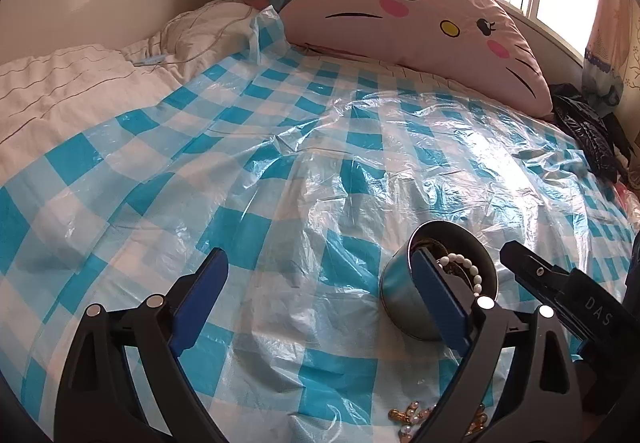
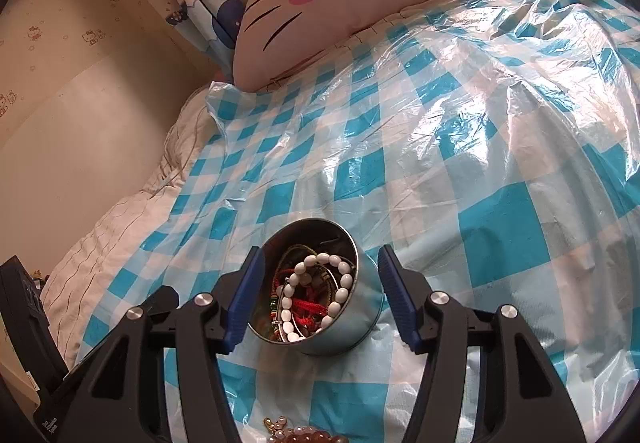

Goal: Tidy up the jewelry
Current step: 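Open both tools over the tin to drop the bangle and white bracelet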

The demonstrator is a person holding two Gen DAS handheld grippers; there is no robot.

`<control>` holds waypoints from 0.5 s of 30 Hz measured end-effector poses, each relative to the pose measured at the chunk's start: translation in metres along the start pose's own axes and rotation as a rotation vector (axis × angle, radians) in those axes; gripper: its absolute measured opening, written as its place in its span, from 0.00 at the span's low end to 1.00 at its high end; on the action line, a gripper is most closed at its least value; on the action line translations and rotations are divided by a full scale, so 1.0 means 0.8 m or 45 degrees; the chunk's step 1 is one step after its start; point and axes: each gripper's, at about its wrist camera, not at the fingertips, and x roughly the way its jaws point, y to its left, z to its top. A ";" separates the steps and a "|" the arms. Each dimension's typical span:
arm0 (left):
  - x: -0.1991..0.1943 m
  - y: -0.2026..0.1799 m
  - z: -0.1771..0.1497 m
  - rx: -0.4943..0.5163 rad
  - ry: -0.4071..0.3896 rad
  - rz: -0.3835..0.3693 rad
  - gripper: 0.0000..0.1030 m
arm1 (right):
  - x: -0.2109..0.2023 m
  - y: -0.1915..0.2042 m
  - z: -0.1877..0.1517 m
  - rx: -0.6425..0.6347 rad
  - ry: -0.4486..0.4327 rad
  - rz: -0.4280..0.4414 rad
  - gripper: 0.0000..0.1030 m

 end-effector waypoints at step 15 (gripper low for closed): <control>0.010 -0.004 -0.009 0.057 0.056 -0.012 0.88 | -0.009 -0.002 -0.006 -0.066 0.055 -0.123 0.64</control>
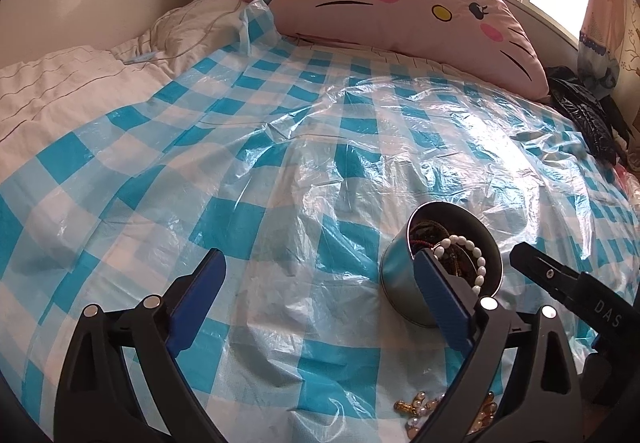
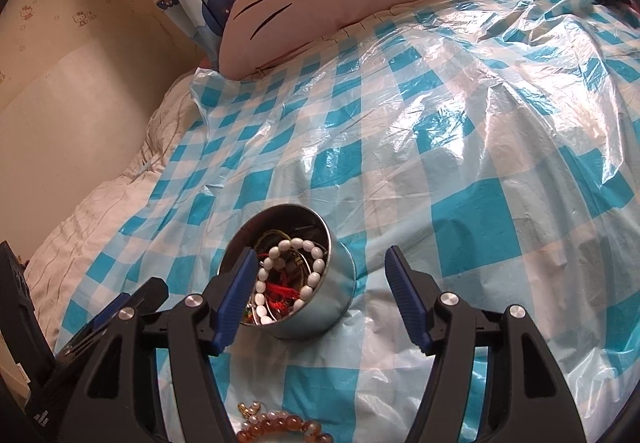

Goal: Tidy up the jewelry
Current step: 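Open both tools over the tin to drop the bangle and white bracelet, then grasp the mixed bead bracelet with the left tool while the right tool grasps the amber bracelet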

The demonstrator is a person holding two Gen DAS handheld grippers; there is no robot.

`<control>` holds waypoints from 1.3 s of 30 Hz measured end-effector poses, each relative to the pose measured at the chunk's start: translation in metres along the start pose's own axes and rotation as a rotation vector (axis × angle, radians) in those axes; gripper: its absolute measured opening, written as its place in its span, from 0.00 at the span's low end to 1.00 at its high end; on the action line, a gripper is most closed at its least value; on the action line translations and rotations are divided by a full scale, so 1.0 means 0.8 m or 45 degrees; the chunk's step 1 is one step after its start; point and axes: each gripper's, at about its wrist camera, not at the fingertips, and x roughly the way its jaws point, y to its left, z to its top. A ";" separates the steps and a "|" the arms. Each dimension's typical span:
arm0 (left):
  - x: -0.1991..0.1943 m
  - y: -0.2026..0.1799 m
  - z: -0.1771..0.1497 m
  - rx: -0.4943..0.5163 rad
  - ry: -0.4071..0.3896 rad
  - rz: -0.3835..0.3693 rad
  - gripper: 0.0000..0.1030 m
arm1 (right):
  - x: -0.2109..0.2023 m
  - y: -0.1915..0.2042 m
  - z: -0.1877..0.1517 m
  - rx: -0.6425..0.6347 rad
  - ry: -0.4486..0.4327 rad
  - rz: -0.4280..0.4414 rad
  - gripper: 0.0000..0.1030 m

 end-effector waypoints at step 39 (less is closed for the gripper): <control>-0.027 -0.026 -0.047 0.173 0.052 -0.087 0.88 | -0.047 -0.045 -0.064 -0.076 0.172 -0.049 0.12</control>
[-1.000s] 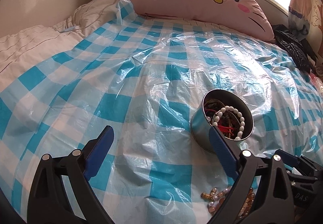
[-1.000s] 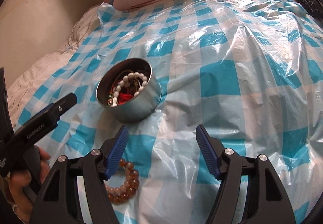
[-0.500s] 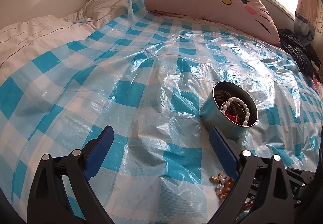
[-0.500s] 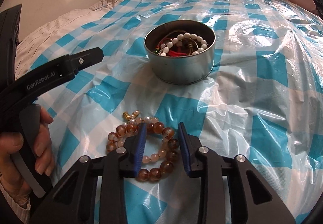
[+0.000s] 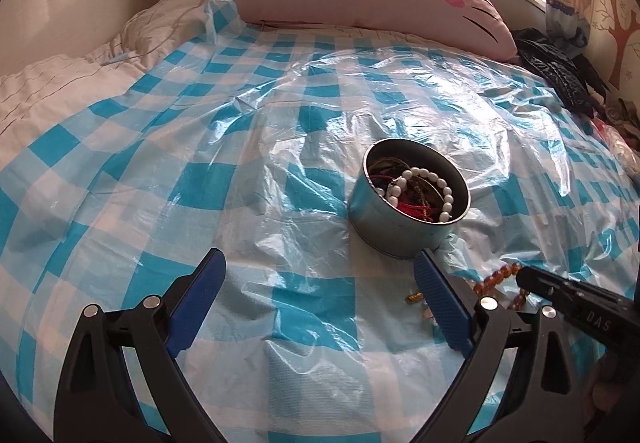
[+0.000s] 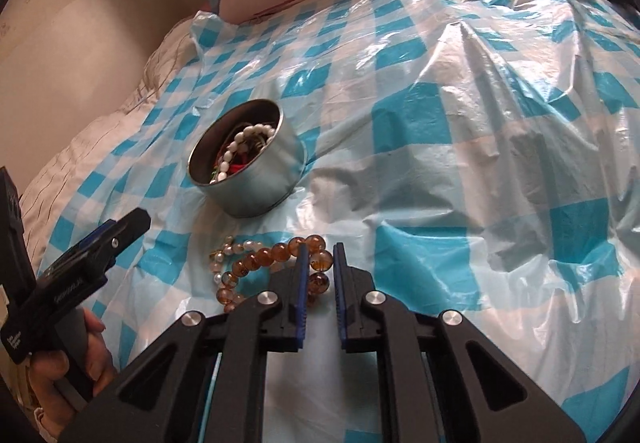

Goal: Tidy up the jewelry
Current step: 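Grasp the mixed bead bracelet with the left tool while the right tool grasps the amber bracelet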

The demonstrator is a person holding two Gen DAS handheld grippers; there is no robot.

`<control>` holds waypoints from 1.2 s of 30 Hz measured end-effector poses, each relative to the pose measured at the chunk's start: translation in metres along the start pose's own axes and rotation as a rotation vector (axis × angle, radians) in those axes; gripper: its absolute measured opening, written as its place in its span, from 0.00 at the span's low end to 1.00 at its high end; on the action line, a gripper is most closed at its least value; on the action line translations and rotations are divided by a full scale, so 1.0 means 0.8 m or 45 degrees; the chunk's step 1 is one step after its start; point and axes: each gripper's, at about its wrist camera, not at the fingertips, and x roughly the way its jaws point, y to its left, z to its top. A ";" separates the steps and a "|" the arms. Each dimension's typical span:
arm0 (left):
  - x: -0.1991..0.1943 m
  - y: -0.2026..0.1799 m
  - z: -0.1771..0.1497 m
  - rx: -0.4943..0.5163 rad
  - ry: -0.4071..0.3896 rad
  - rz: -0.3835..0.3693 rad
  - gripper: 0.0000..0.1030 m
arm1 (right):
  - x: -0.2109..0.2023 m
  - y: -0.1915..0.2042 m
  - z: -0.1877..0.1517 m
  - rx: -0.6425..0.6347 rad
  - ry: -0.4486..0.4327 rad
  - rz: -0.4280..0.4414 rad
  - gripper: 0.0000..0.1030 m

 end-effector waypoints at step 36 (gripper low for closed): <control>0.042 -0.064 -0.030 0.339 0.235 -0.119 0.07 | 0.018 -0.008 -0.001 -0.001 0.061 -0.031 0.12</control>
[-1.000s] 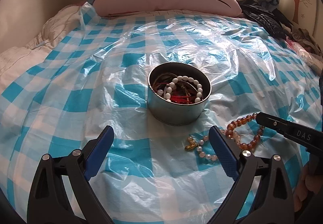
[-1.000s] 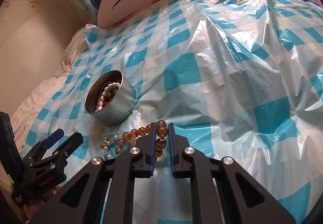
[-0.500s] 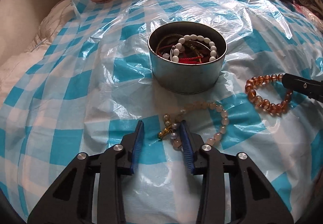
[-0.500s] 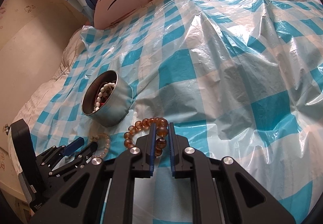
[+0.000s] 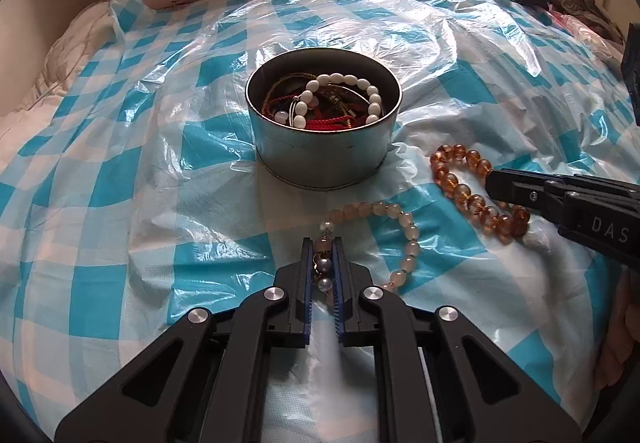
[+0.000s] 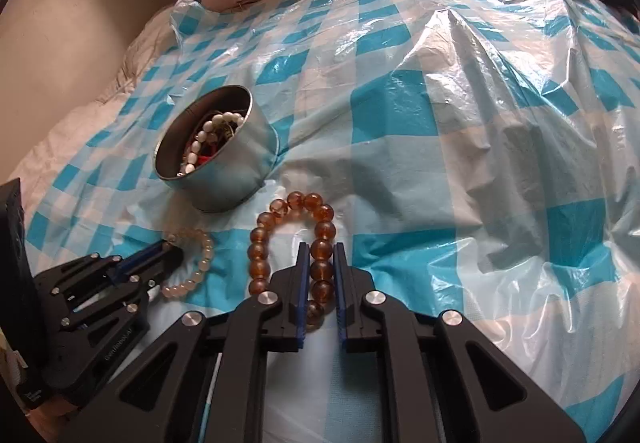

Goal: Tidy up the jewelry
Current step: 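Grasp the mixed bead bracelet with the left tool while the right tool grasps the amber bracelet, then carry both bead bracelets to the tin and lower them inside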

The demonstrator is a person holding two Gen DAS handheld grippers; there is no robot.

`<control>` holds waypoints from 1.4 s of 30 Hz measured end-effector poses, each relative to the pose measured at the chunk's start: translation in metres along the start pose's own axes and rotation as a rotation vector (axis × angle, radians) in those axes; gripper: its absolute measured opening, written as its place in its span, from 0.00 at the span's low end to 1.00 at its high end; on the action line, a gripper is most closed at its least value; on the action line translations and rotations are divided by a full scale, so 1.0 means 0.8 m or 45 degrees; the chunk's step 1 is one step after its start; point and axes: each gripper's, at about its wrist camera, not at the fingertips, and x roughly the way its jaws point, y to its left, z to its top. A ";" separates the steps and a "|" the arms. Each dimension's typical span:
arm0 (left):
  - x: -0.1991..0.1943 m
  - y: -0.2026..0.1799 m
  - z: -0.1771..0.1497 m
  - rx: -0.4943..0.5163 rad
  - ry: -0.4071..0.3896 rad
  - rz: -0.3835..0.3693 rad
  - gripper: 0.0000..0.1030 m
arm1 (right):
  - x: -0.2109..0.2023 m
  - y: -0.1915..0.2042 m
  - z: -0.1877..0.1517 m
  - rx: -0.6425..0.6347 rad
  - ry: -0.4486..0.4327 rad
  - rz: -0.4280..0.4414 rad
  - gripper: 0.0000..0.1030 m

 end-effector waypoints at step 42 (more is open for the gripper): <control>-0.123 0.040 -0.016 -0.282 -0.497 -0.189 0.07 | -0.083 0.019 -0.004 0.207 -0.351 0.776 0.12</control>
